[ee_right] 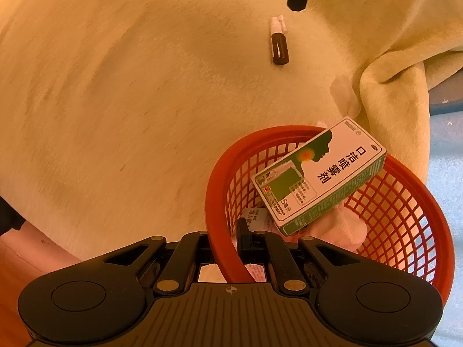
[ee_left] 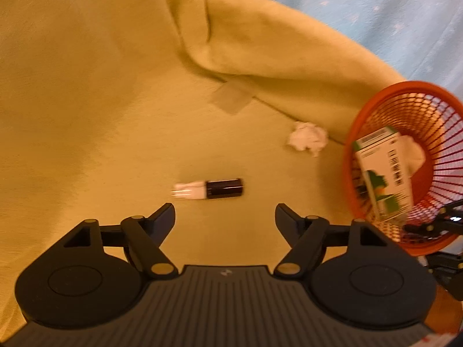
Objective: Organize objects
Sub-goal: 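Lower the left gripper onto the small brown bottle and close it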
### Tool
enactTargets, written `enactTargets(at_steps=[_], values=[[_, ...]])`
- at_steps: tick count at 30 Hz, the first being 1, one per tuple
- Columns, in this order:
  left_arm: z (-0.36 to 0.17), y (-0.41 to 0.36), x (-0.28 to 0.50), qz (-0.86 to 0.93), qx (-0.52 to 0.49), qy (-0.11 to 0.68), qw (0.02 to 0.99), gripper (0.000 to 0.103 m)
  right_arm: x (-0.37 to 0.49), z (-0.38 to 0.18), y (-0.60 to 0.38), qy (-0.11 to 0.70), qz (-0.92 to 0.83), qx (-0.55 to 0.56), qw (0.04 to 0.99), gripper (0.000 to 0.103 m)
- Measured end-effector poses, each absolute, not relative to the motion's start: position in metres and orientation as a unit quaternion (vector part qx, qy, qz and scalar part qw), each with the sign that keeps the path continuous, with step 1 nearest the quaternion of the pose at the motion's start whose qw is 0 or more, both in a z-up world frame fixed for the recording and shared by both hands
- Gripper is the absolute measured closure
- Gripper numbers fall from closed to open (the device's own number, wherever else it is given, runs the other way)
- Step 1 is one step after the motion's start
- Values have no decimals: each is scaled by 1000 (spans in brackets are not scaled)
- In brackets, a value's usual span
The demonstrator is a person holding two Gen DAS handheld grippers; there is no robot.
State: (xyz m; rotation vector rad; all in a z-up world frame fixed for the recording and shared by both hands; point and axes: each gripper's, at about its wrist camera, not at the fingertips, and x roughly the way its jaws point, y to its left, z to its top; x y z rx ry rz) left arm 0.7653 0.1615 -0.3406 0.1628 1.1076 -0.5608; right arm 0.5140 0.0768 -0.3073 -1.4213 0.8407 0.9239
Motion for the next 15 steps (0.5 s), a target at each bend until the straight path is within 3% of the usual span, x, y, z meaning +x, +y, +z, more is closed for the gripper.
enactTargets(at_steps=[8, 15], values=[[-362, 152, 774, -224, 87, 506, 828, 11, 515, -306, 84, 365, 388, -617, 580, 101], [-378, 136, 786, -211, 96, 512, 827, 8, 519, -304, 89, 366, 390, -621, 573, 101]])
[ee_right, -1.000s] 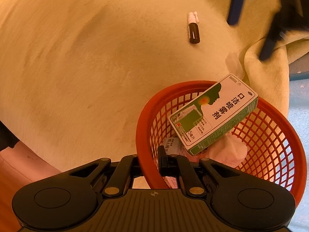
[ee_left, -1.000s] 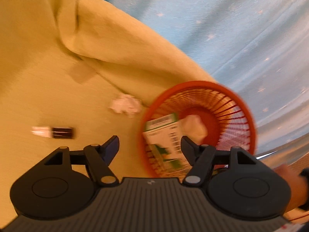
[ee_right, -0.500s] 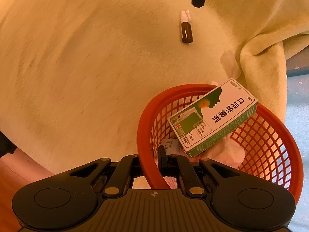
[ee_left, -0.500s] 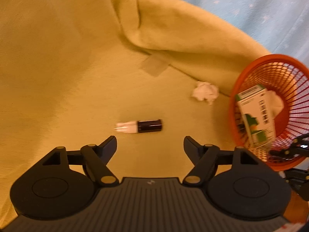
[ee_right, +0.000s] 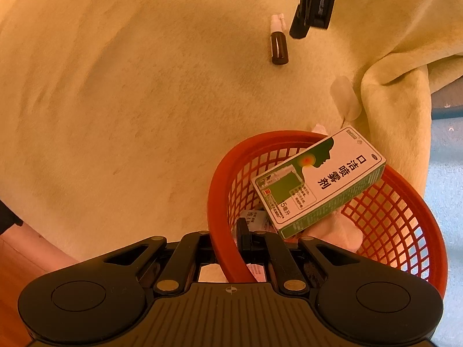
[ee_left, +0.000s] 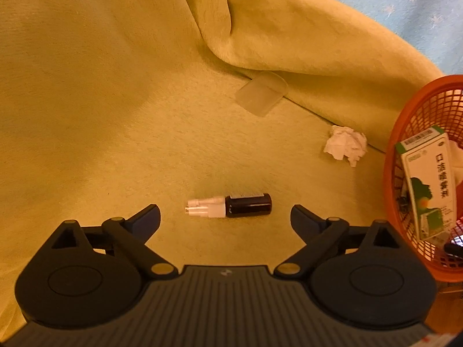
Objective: Organize objects
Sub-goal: 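Lower the left gripper onto the small brown bottle and close it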
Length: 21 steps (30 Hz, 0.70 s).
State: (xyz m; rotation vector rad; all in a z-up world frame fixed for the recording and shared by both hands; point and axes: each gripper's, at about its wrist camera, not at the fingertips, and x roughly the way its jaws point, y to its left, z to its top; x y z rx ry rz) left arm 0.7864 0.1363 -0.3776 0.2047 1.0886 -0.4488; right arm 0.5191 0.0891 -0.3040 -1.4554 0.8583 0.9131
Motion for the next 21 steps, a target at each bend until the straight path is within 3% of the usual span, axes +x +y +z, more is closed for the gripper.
enactTargets(at_steps=[21], values=[[-406, 121, 804, -191, 94, 513, 832, 6, 531, -303, 93, 367, 406, -613, 569, 101]])
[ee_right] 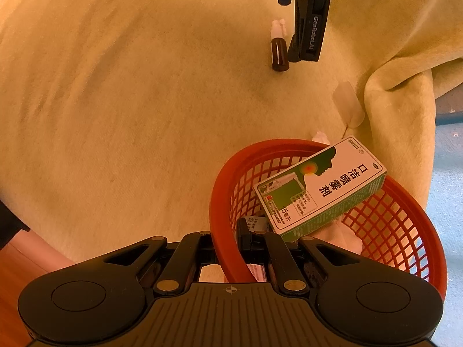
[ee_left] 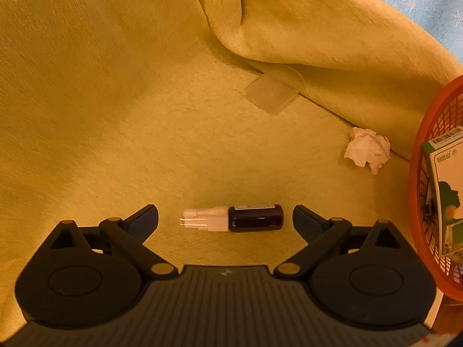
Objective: Organize objects
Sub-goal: 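Lower the left gripper onto the small brown bottle and close it, then carry the brown bottle into the red wastebasket and open the left gripper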
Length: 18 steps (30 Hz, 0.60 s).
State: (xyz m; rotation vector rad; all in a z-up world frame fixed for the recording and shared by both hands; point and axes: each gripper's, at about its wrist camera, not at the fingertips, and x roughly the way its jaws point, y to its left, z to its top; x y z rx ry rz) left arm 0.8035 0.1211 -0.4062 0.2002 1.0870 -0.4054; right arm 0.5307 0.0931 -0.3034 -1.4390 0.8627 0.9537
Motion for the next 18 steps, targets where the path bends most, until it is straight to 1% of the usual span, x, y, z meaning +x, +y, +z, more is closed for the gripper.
enactTargets(at_steps=[9, 12, 13, 15, 18], values=[[-423, 109, 807, -173, 123, 515, 830, 7, 528, -304, 94, 368, 406, -610, 572, 101], [-427, 111, 807, -172, 113, 519, 829, 7, 528, -304, 94, 369, 406, -610, 572, 101], [-428, 112, 807, -175, 111, 520, 829, 8, 528, -304, 94, 369, 406, -609, 572, 101], [-429, 112, 809, -182, 107, 523, 825, 16, 528, -304, 94, 369, 406, -610, 572, 101], [-427, 112, 806, -187, 112, 525, 823, 17, 527, -304, 93, 367, 406, -611, 572, 101]])
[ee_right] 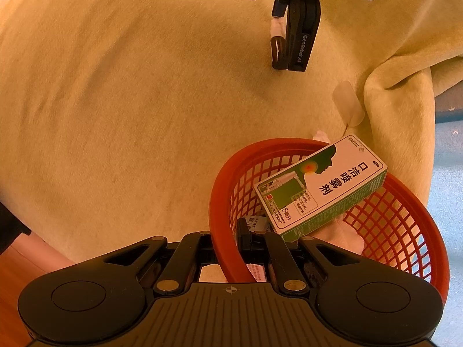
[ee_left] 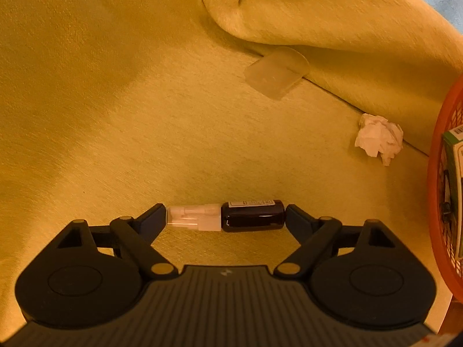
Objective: Organize objects
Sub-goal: 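Carry the brown bottle into the red wastebasket and open the left gripper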
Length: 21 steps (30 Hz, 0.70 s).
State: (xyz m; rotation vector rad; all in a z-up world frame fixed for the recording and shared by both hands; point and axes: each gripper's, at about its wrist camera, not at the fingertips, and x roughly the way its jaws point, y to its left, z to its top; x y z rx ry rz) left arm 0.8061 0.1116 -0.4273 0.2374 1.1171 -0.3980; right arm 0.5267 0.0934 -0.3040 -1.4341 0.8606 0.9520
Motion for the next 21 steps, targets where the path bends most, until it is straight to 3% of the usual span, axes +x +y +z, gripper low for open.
enactTargets(at_steps=[7, 21], values=[[-406, 121, 794, -218, 112, 520, 818, 17, 523, -304, 90, 360, 406, -616, 571, 101], [-310, 99, 756, -347, 121, 455, 811, 17, 513, -311, 76, 349, 409, -628, 562, 101]])
